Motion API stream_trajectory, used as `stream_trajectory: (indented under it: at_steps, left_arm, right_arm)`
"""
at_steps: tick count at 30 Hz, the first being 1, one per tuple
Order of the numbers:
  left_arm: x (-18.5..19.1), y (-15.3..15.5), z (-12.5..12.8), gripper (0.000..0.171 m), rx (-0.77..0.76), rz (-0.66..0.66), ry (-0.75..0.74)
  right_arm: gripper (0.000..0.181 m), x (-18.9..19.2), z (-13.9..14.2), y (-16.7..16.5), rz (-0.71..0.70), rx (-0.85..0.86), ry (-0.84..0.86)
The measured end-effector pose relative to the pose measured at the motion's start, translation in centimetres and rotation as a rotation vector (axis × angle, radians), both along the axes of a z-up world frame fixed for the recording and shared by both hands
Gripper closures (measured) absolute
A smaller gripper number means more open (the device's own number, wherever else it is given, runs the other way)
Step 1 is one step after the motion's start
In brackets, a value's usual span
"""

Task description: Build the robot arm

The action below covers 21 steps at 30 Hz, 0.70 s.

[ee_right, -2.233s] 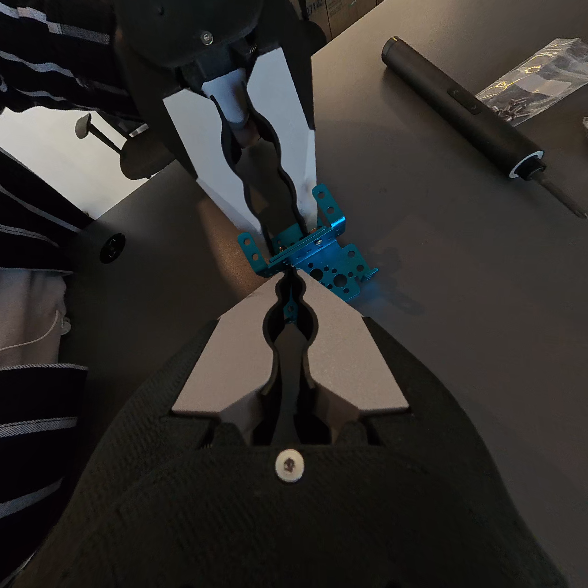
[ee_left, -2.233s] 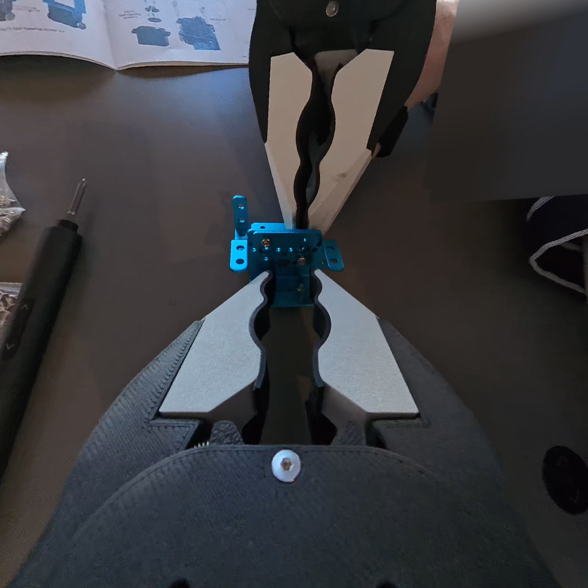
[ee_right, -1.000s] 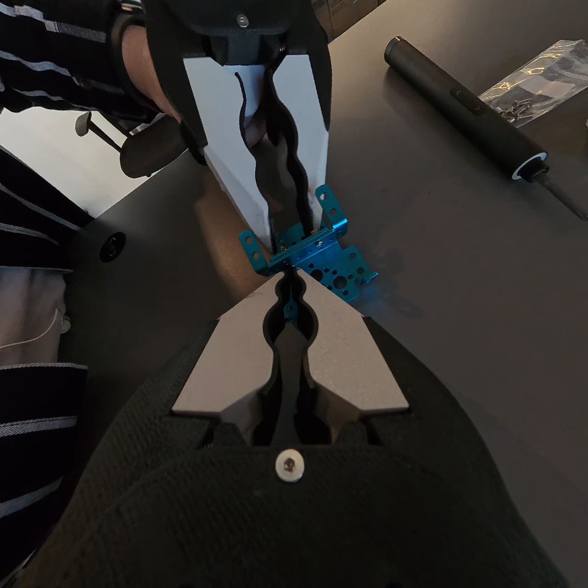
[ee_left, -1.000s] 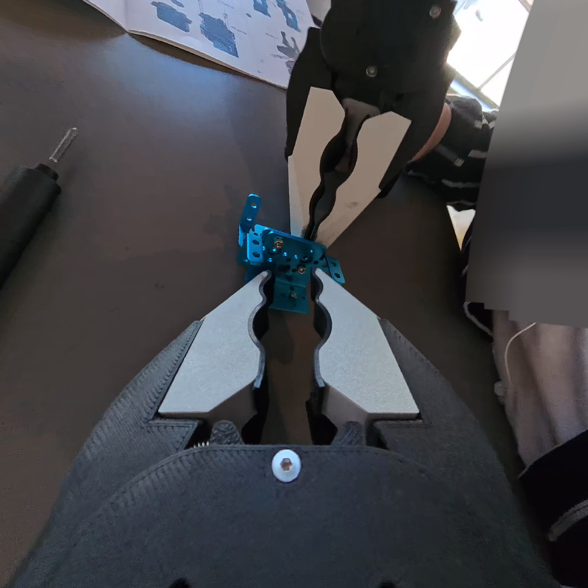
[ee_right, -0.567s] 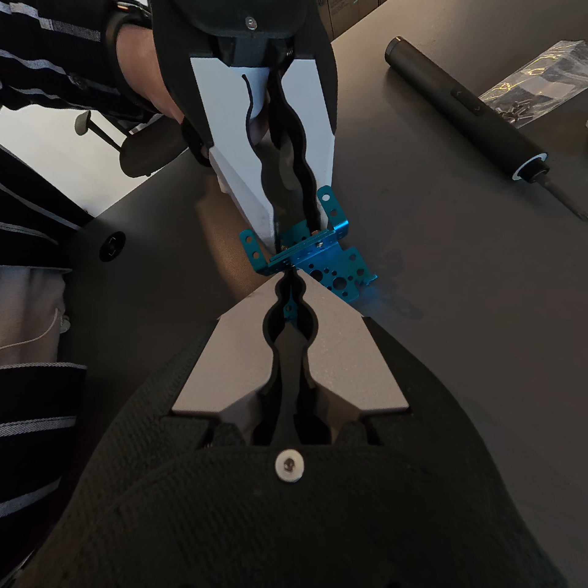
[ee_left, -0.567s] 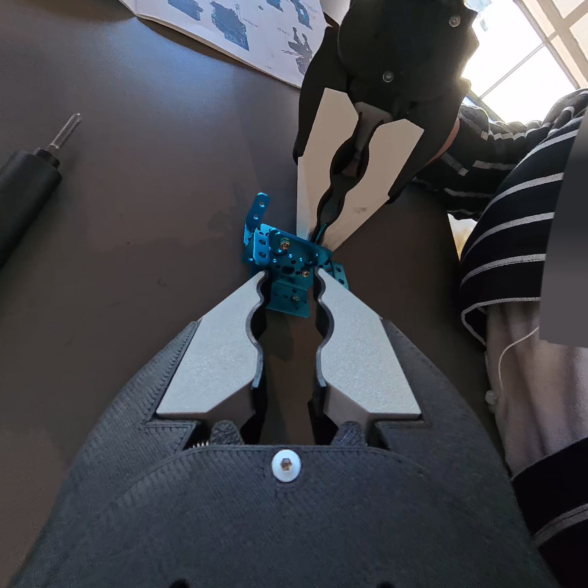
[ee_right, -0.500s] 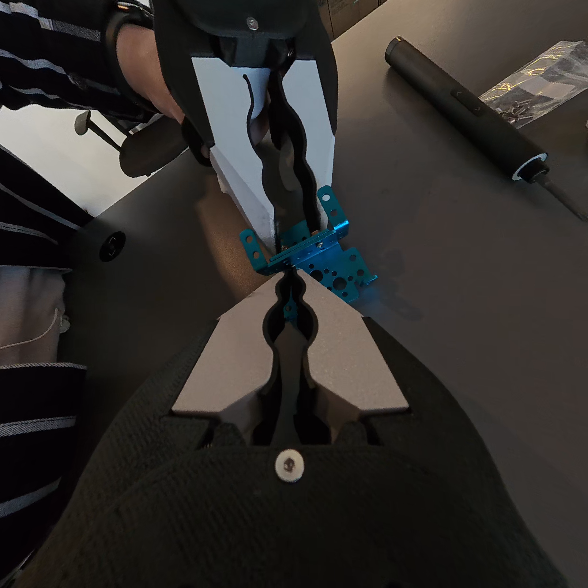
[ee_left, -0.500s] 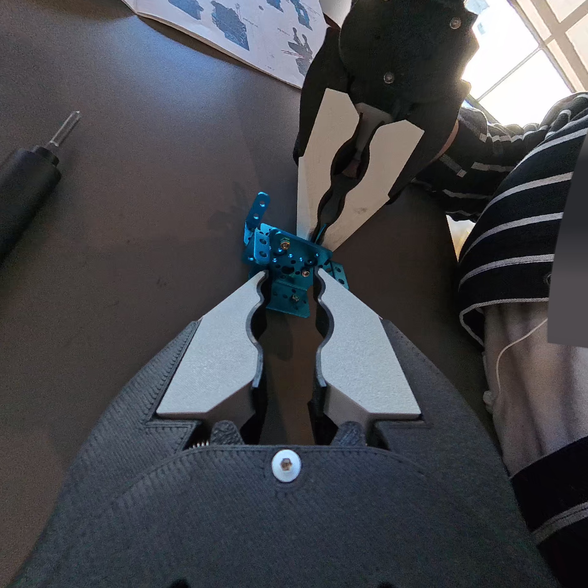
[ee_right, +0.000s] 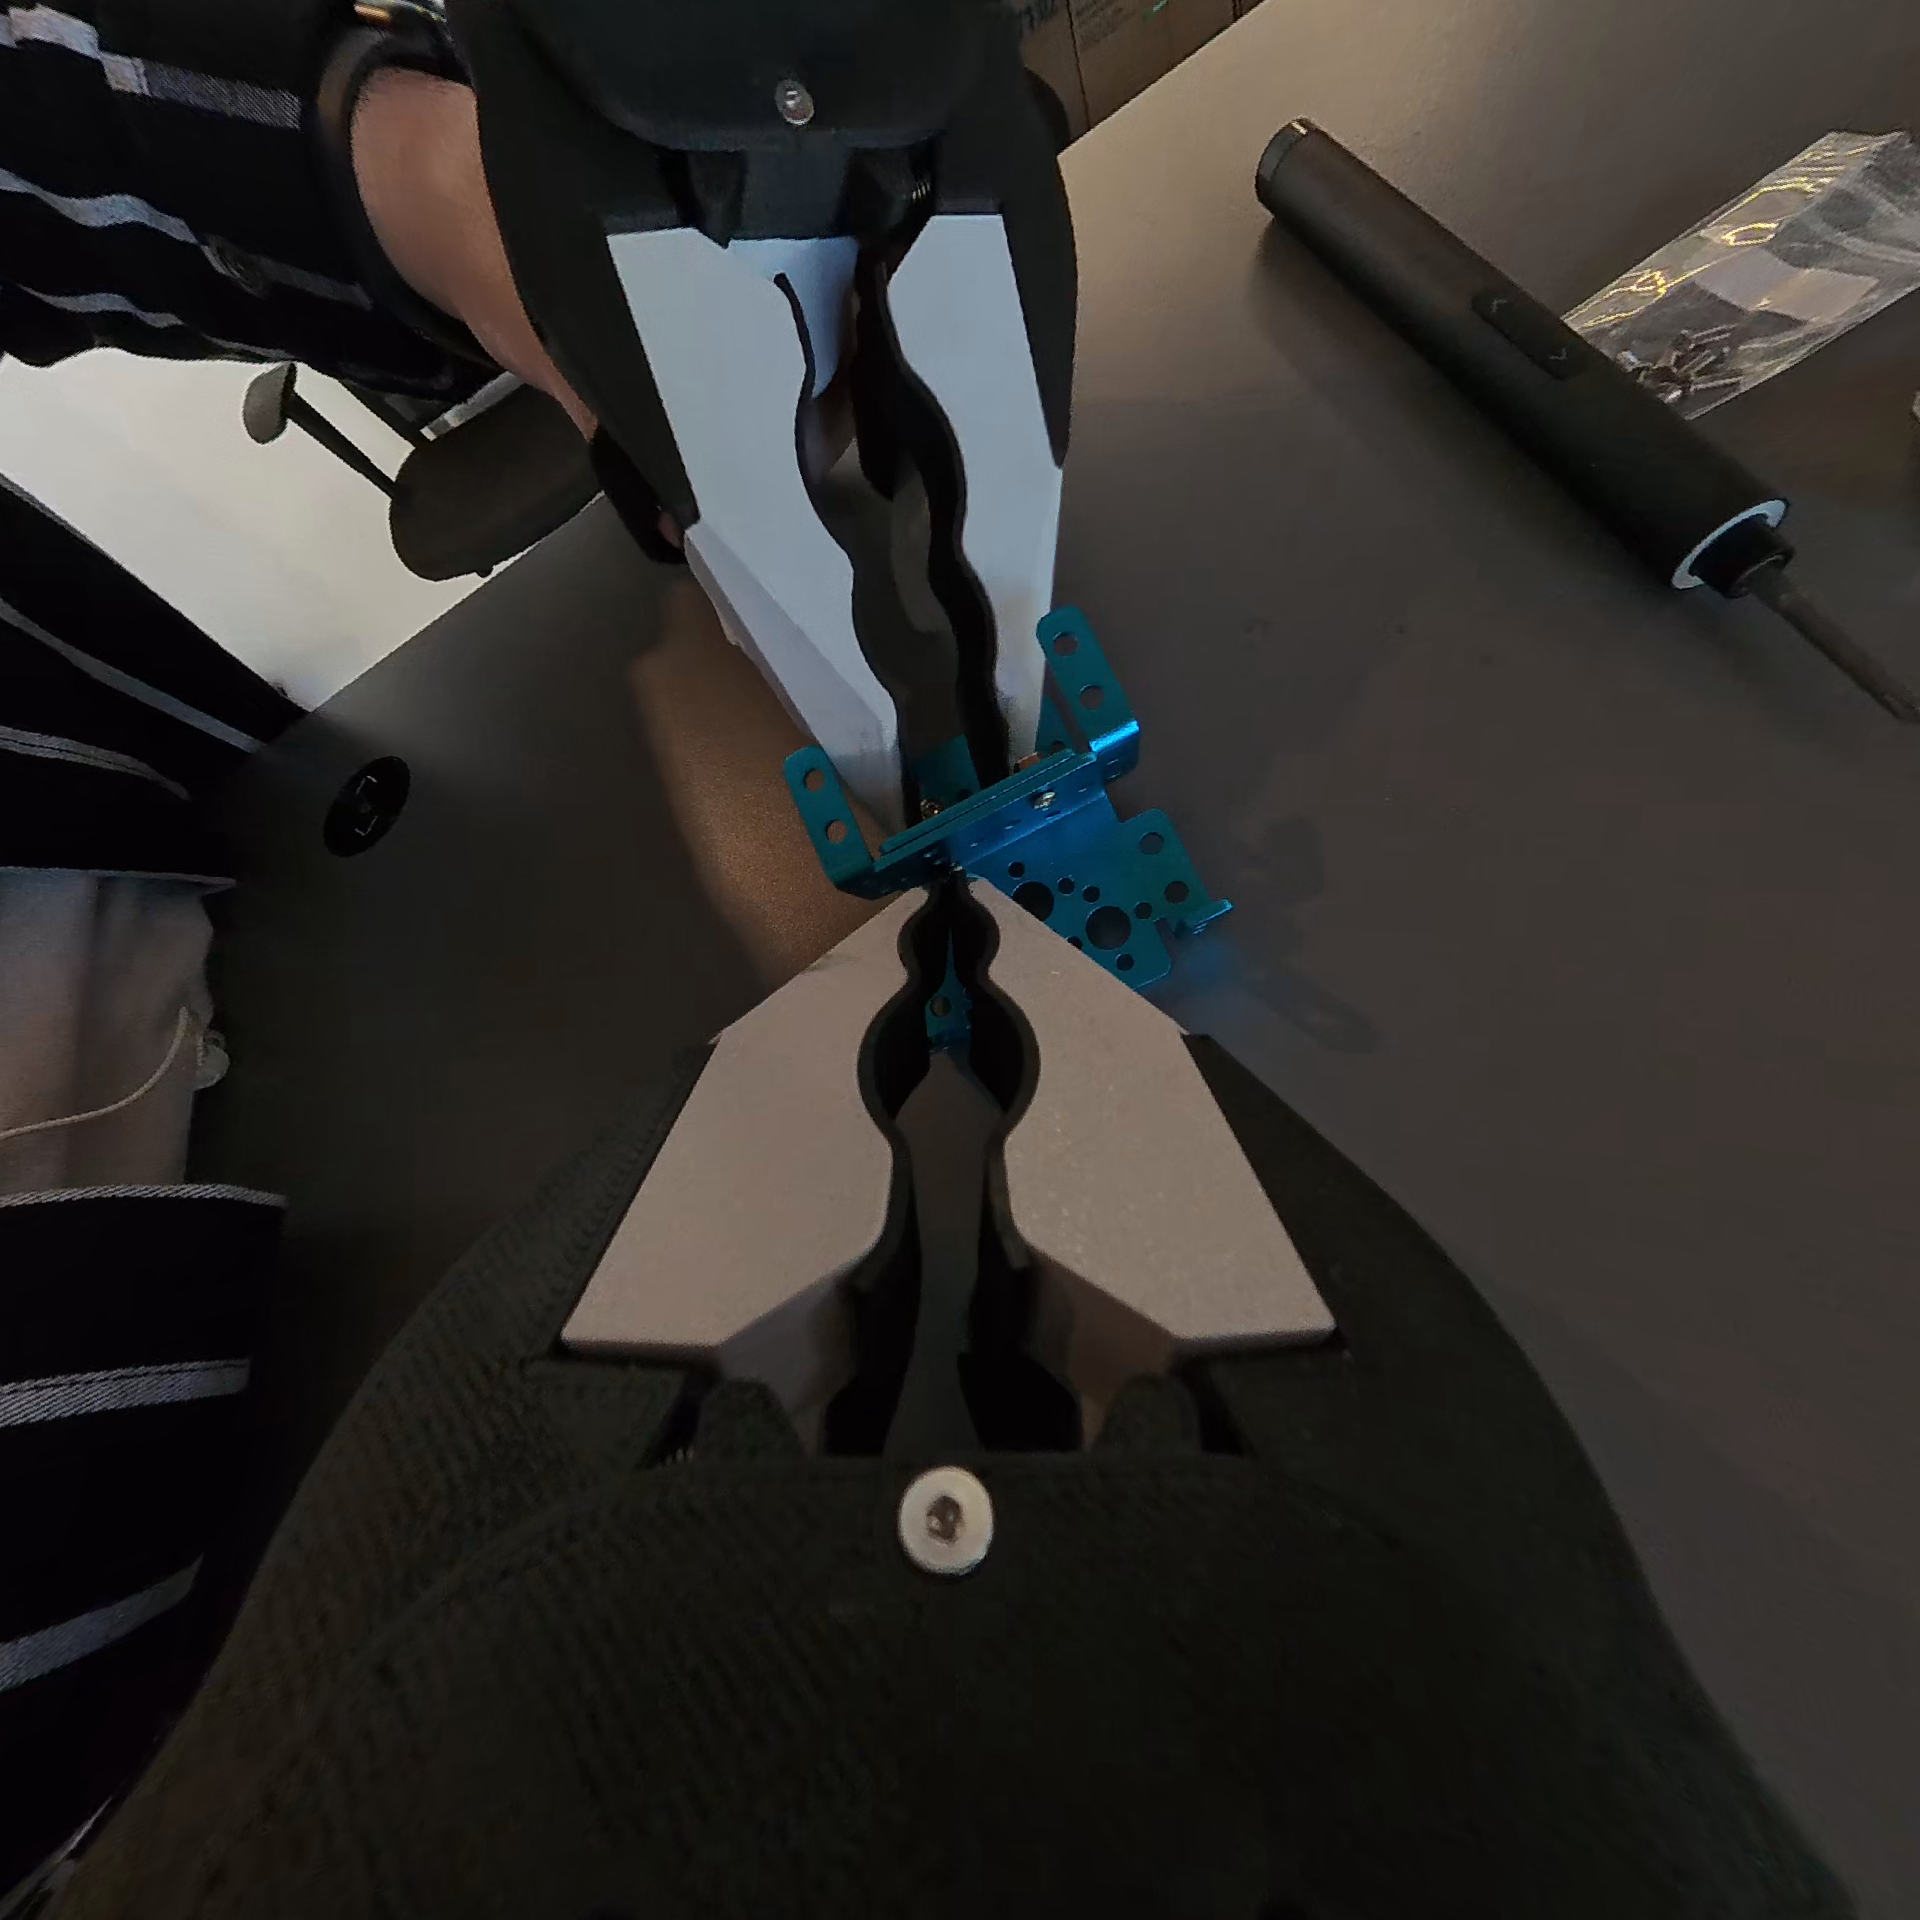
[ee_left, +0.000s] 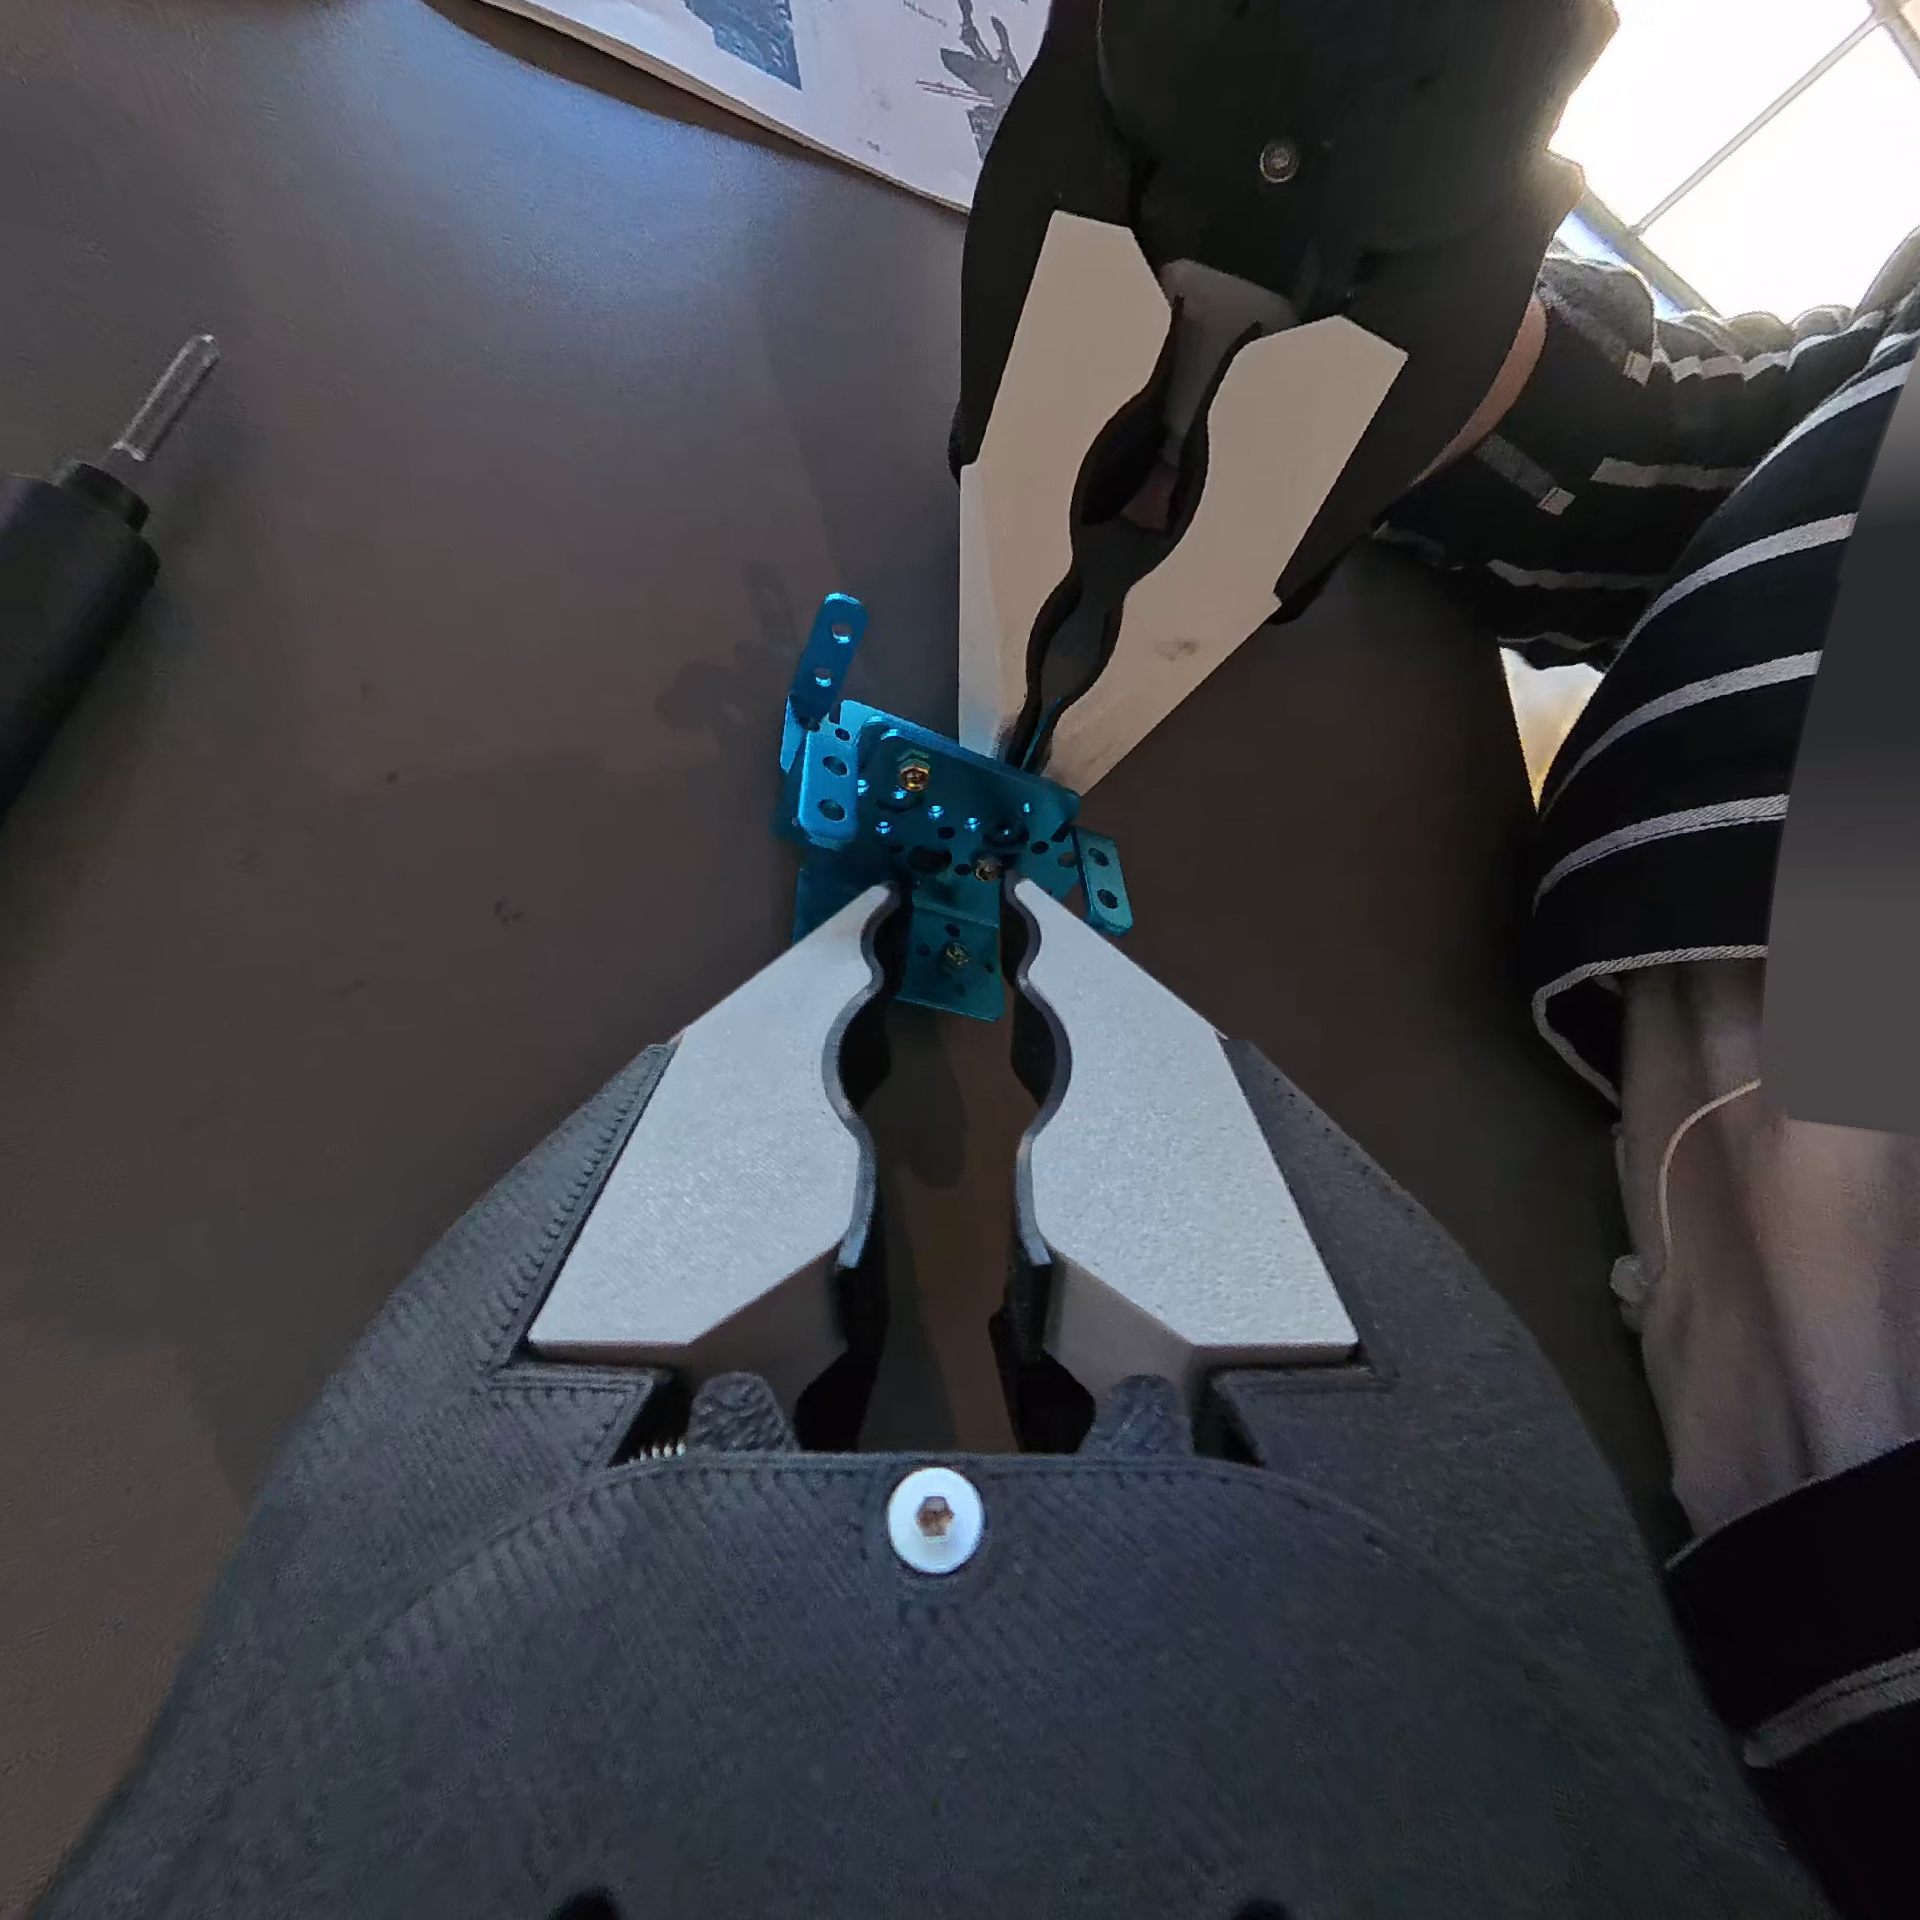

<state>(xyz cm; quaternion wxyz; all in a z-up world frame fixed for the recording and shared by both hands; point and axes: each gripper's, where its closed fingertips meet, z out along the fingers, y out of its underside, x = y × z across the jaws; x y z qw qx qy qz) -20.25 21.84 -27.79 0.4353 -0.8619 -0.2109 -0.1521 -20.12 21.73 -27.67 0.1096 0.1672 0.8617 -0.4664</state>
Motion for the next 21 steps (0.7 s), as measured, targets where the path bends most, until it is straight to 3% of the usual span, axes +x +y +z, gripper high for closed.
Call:
stream_trajectory:
  at_steps: [6, 9, 14, 21]
  left_arm:
    - [0.06, -0.1, -0.12, 0.159, -0.056, -0.01, 0.012]
    - [-0.34, -0.35, -0.41, 0.171, -0.097, 0.017, 0.019]
    - [0.21, -0.41, -0.19, 0.165, -0.077, -0.004, -0.008]
    - [0.13, -0.16, 0.57, 0.153, 0.037, 0.041, -0.192]
  right_arm:
    - [0.18, -0.01, -0.01, -0.01, 0.0, 0.0, -0.001]
    - [0.18, 0.02, -0.03, -0.01, 0.002, 0.002, 0.0]
    - [0.18, 0.04, -0.03, -0.03, 0.003, 0.003, 0.004]
    - [0.18, 0.04, -0.04, -0.03, 0.003, 0.003, 0.006]
